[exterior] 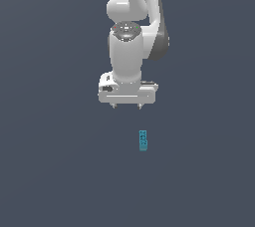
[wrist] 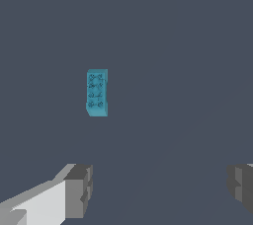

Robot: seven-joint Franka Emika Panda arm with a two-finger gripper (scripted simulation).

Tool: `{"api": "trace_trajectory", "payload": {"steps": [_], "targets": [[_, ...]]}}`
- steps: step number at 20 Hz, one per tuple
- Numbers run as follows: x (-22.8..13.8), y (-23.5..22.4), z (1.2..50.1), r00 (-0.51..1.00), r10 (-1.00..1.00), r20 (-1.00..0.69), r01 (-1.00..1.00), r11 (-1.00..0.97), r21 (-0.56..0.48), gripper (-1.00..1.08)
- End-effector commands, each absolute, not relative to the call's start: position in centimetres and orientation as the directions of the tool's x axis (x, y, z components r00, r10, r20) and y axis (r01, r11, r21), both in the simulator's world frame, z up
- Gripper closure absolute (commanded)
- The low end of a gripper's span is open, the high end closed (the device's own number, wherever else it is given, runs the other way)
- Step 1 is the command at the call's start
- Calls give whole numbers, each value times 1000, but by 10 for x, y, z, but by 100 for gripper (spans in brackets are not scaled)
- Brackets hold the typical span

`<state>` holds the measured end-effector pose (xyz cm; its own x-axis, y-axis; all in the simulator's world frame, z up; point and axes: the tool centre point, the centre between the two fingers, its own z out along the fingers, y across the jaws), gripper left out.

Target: Pick up the object and move it to a goal position.

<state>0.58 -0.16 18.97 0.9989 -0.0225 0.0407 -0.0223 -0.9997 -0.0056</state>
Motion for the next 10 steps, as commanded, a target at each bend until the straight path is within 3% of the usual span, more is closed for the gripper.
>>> {"api": "trace_trajectory", "payload": {"steps": [1, 10], "targets": [[6, -2, 190, 999, -23, 41, -22, -1000, -6, -92], [0, 30, 179, 1000, 2, 13, 2, -1000, -8, -92]]}}
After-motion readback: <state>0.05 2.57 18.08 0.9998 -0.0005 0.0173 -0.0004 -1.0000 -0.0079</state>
